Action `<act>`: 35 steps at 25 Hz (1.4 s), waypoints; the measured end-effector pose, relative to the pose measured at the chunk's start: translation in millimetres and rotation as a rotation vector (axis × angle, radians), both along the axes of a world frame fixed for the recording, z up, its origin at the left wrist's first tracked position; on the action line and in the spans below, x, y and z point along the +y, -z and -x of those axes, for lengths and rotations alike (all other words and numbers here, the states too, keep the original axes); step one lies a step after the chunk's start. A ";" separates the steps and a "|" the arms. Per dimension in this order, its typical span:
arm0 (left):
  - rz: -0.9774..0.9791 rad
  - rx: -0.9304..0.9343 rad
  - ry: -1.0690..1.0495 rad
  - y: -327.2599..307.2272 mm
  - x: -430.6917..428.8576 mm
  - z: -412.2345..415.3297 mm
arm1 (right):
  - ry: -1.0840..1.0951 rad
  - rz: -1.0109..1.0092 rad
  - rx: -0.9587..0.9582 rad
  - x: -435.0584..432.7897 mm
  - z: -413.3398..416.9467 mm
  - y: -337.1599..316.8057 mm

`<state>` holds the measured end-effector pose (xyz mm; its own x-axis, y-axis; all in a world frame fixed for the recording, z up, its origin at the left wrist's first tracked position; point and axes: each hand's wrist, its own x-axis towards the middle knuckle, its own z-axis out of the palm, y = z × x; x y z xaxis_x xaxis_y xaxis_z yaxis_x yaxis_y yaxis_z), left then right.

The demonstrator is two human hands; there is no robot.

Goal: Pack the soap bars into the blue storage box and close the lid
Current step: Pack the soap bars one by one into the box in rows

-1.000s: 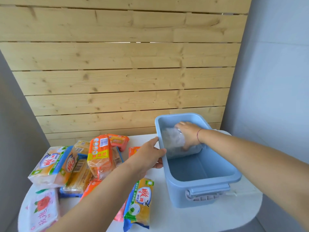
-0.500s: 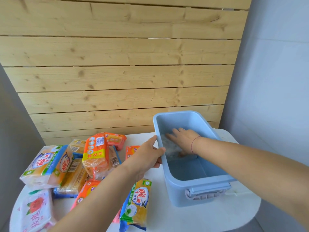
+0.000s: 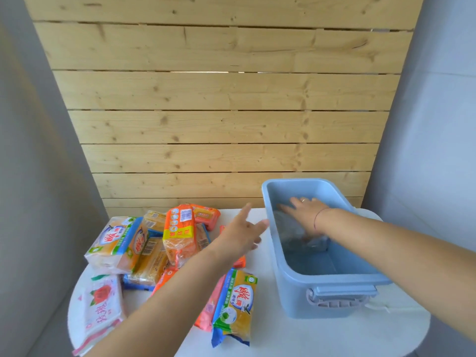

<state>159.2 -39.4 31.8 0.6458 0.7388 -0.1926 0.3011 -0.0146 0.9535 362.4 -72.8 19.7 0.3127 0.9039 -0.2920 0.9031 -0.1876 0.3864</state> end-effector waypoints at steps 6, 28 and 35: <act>-0.728 0.283 -0.634 19.8 61.1 122.1 | -0.063 -0.755 0.378 3.3 100.3 -79.3; -0.616 0.904 -0.557 42.0 112.9 167.7 | 0.334 -0.833 1.139 59.8 196.5 -8.0; -0.565 -0.019 -0.109 -10.1 23.3 51.3 | 0.052 -0.685 1.378 -69.2 49.6 -110.9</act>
<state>107.9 -16.1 41.9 0.5592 0.7865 0.2621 0.3125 -0.4928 0.8121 312.8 -142.0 130.7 0.1922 0.9780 0.0816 0.4628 -0.0170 -0.8863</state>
